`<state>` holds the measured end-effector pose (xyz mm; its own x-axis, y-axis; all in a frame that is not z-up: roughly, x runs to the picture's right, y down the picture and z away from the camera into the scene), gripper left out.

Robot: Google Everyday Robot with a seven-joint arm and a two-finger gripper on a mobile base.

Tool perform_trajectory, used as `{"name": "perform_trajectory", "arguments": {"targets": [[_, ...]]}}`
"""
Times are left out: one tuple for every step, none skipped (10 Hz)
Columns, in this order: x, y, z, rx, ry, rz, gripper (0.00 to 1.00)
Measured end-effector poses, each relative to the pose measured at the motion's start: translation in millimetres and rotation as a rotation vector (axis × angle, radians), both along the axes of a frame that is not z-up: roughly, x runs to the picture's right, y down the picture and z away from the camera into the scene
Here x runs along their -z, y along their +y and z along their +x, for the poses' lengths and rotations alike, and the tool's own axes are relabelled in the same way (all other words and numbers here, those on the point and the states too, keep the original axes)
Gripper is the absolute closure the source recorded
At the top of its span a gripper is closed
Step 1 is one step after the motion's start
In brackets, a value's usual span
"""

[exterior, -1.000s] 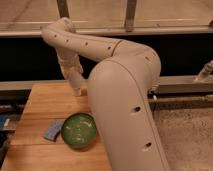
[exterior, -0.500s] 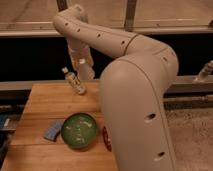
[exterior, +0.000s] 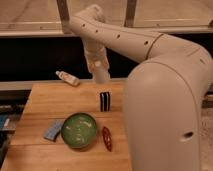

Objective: Place the ceramic cup over the eraser

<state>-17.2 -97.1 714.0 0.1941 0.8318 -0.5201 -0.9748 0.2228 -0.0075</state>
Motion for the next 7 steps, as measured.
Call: {"name": "perform_trajectory", "arguments": {"targets": [[3.9,7,14,-0.013,0.024,-0.009,1.0],[6.6,16,25,-0.021,0.048,-0.026,1.0],[7.4,22,28,-0.024,0.058,-0.037,1.0],[8.8,30,30,-0.024,0.069,-0.051,1.0],[9.8,37,33,-0.025,0.077,-0.061,1.0],[10.5,43,35,-0.025,0.082,-0.07,1.0],[10.3,48,34,-0.023,0.083,-0.076,1.0]]}}
